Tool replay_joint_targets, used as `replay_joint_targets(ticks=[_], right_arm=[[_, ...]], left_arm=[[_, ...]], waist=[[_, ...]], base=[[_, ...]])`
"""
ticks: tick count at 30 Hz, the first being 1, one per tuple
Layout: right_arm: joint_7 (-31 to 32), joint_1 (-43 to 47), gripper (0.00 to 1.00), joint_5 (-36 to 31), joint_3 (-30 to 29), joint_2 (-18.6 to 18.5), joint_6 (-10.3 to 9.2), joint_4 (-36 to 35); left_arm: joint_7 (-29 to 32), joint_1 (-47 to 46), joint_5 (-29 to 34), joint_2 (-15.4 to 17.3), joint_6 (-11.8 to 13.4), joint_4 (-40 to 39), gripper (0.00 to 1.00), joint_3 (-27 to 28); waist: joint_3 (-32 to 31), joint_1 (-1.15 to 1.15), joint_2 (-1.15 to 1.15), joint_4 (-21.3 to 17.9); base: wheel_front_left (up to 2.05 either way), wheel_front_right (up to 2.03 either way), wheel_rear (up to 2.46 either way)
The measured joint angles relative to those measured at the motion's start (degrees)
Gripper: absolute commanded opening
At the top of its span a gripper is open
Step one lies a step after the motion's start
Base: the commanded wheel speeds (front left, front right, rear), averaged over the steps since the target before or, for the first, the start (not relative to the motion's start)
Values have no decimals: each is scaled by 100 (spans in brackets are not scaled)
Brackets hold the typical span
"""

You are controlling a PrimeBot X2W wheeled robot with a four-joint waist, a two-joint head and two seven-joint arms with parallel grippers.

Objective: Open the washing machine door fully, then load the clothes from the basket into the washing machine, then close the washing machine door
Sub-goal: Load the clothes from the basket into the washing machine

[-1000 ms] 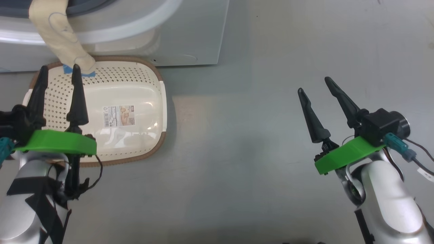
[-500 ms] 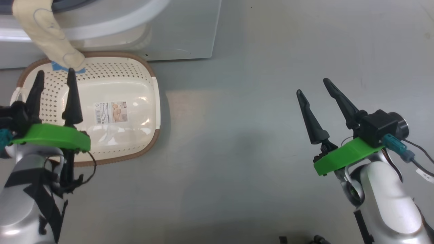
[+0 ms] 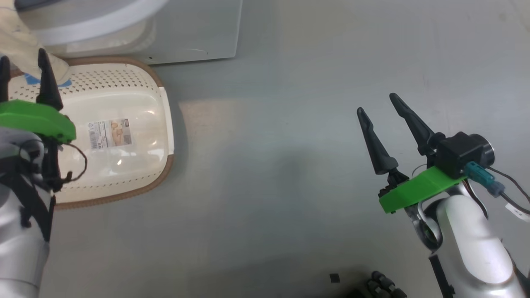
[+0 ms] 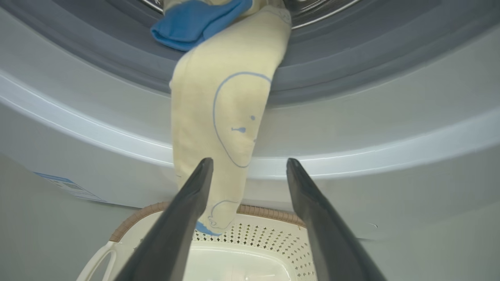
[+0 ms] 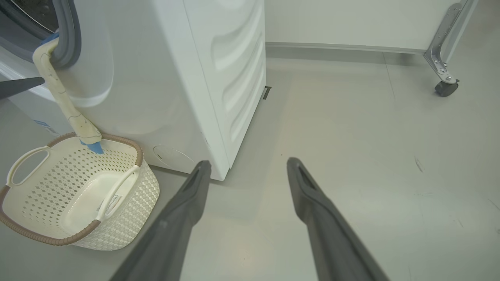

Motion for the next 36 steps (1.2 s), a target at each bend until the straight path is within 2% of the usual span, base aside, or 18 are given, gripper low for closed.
replay_joint_targets(ticks=[4, 10, 25, 26, 27, 36], right_arm=[[0, -101, 100, 89, 71, 1, 0, -36], [0, -101, 100, 189, 78, 1, 0, -37], [0, -112, 100, 281, 161, 1, 0, -71], [0, -118, 100, 281, 165, 1, 0, -70], [0, -124, 100, 281, 169, 1, 0, -70], [0, -185, 100, 264, 213, 1, 0, -23]], left_arm=[[35, -627, -8, 125, -1, 758, 100, 13], [57, -1175, -49, 293, 5, 1455, 100, 51], [52, -1729, 20, 345, -1, 2199, 100, -177], [52, -1770, 13, 339, -2, 2238, 18, -174], [52, -1806, 8, 341, -2, 2262, 0, -172], [43, -1817, -43, 331, -43, 2229, 0, -368]], waist=[[121, 0, 0, -164], [231, 0, 0, -326], [369, 0, 0, -394], [374, 0, 0, -380], [375, 0, 0, -368], [272, 0, 0, -225]], base=[[0, 0, 0], [0, 0, 0], [0, 0, 0], [0, 0, 0], [0, 0, 0], [0, 0, 0]])
